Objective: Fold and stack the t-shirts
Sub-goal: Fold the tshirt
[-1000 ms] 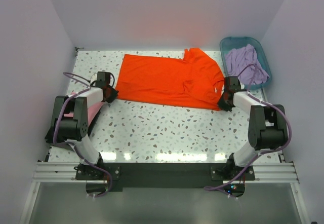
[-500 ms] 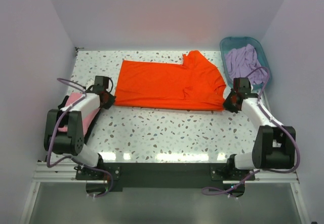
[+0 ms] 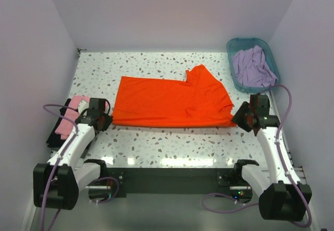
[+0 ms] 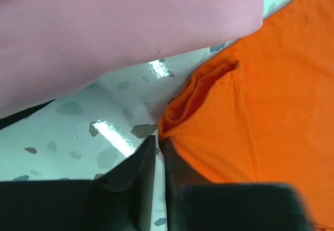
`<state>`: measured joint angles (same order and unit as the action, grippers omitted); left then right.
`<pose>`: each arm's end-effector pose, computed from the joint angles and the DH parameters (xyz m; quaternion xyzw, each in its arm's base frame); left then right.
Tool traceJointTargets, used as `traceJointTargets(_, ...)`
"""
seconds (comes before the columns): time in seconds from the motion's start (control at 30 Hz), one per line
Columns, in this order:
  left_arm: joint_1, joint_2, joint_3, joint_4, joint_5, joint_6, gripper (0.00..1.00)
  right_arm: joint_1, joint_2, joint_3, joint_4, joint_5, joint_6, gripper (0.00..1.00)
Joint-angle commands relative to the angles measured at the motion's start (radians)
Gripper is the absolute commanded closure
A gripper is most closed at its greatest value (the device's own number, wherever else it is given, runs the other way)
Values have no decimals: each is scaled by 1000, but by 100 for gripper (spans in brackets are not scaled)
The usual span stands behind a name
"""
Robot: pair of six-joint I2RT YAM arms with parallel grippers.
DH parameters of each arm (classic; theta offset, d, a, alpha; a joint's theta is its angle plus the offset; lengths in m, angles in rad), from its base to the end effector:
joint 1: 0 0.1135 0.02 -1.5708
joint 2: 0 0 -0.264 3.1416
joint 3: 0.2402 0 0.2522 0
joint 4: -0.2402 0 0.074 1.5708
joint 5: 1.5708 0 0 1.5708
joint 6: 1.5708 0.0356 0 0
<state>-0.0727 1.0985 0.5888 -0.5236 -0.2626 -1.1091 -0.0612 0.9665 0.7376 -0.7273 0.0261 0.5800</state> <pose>0.1986 -0.0052 0.1884 -0.5036 0.8131 -0.0418 0.2889 0.1850 -0.0123 0.2441 0.3041 0.9033 0.0656 0.2955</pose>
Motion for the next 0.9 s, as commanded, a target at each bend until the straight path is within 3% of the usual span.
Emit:
traceJointTargets(0.0, 5, -94, -12, -74, -66, -17, 78, -12, -69, 22, -96, -18, 4, 51)
traceJointTargets(0.03, 5, -107, -4, -87, -63, -8, 66, -12, -81, 41, -107, -9, 1, 40)
traceJointTargets(0.07, 5, -139, 20, -107, -70, 17, 44, -12, -90, 78, -118, 10, -14, 28)
traceJointTargets(0.2, 5, -229, 104, -58, -79, 129, 27, -12, -68, 160, -103, -8, -80, 25)
traceJointTargets(0.33, 4, -140, 227, 77, -23, 248, 26, 18, 96, 238, 38, -92, -112, 22)
traceJointTargets(0.43, -2, 152, 382, 135, 19, 339, 28, 125, 312, 362, 129, -29, -138, 22)
traceJointTargets(0.5, -6, 265, 492, 167, 20, 397, 30, 194, 424, 434, 166, 40, -169, 24)
traceJointTargets(0.63, -12, 498, 664, 194, -3, 480, 33, 216, 717, 662, 245, 34, -206, 29)
traceJointTargets(0.87, -16, 837, 923, 241, -18, 635, 40, 216, 983, 968, 282, 55, -299, 35)
